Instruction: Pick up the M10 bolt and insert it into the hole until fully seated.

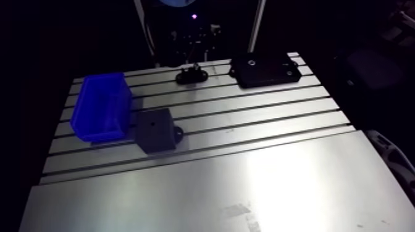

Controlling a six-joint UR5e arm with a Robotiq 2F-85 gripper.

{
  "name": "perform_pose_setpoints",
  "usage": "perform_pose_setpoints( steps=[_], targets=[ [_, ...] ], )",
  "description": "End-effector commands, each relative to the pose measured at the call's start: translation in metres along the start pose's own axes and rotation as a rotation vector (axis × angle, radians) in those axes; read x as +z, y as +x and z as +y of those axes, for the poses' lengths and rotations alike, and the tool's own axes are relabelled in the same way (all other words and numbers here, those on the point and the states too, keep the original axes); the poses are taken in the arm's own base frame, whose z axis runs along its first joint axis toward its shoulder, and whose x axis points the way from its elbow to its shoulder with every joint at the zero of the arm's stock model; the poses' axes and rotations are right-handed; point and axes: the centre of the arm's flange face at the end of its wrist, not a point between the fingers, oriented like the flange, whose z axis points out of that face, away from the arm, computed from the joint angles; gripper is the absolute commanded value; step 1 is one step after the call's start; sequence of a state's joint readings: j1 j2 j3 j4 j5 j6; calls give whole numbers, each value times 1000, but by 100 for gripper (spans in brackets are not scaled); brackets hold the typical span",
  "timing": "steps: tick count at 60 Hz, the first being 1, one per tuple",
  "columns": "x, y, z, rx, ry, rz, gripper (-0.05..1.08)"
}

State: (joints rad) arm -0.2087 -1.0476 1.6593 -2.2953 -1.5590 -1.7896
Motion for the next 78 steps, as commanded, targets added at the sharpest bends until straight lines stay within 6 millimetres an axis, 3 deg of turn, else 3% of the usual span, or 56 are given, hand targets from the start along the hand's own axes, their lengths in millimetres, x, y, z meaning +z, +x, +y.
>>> perform_pose_setpoints(
  steps=[1,78],
  targets=[
    [7,-1,-1,-1,-1,-11,44],
    [15,0,-1,-3,-8,-27,52]
  ],
)
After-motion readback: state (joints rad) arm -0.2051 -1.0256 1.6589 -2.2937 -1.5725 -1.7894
